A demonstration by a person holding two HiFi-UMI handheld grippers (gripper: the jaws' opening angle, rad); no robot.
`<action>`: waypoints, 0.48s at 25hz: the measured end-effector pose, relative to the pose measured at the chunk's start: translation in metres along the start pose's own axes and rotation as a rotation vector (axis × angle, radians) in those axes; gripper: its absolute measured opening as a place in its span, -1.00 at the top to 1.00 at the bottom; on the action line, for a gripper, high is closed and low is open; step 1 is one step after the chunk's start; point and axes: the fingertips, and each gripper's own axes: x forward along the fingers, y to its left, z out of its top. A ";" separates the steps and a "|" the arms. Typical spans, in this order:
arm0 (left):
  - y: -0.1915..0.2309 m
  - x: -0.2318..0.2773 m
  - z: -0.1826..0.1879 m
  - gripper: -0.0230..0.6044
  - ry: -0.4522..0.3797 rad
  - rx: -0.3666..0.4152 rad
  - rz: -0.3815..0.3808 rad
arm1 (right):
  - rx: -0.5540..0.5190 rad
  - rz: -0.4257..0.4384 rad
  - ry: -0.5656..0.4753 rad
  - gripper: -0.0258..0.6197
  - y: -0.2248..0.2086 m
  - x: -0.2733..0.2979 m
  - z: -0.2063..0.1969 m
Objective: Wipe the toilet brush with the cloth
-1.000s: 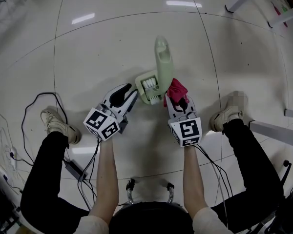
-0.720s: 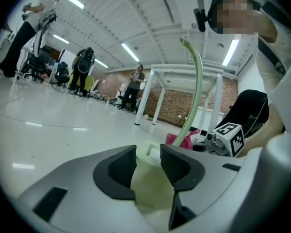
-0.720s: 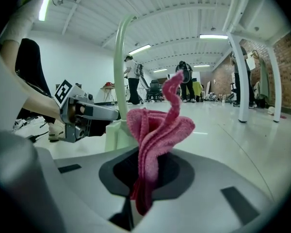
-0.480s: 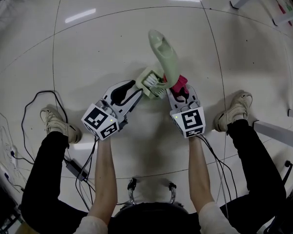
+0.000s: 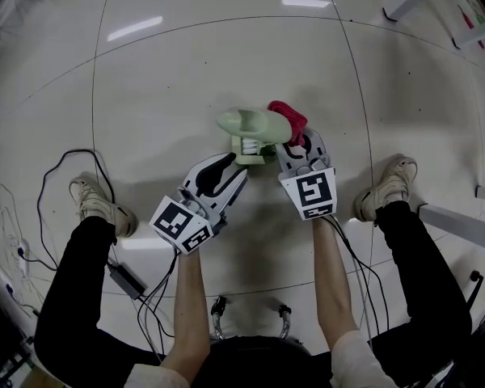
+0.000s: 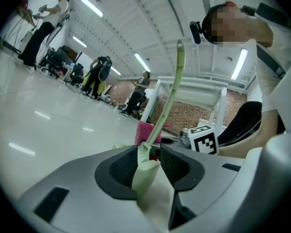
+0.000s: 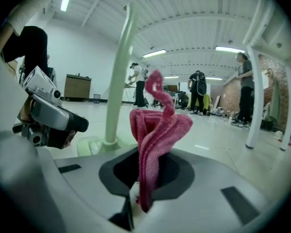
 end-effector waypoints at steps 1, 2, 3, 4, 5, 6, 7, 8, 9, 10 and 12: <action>0.004 0.004 0.003 0.51 0.010 0.025 0.015 | 0.013 -0.041 -0.020 0.82 -0.008 -0.005 0.005; 0.008 0.010 0.003 0.51 0.031 0.043 0.017 | 0.024 -0.081 -0.039 0.82 -0.016 -0.011 0.009; 0.010 0.016 0.001 0.51 0.058 0.054 0.008 | 0.034 -0.118 -0.055 0.83 -0.022 -0.016 0.012; 0.010 0.022 -0.002 0.51 0.087 0.062 -0.006 | 0.044 -0.151 -0.066 0.82 -0.029 -0.022 0.014; 0.010 0.025 -0.004 0.51 0.116 0.073 -0.017 | 0.053 -0.180 -0.073 0.82 -0.035 -0.027 0.015; 0.008 0.028 -0.005 0.51 0.141 0.085 -0.025 | 0.060 -0.198 -0.074 0.82 -0.040 -0.030 0.014; 0.007 0.030 -0.005 0.51 0.156 0.092 -0.029 | 0.064 -0.205 -0.071 0.82 -0.043 -0.032 0.013; 0.006 0.032 -0.004 0.51 0.159 0.089 -0.032 | 0.064 -0.204 -0.064 0.82 -0.045 -0.033 0.012; 0.005 0.032 -0.004 0.51 0.153 0.080 -0.032 | 0.061 -0.202 -0.055 0.82 -0.046 -0.034 0.010; 0.004 0.032 -0.003 0.51 0.144 0.070 -0.030 | 0.058 -0.205 -0.046 0.82 -0.047 -0.034 0.008; 0.003 0.032 -0.003 0.51 0.128 0.060 -0.024 | 0.055 -0.238 -0.024 0.82 -0.051 -0.037 0.004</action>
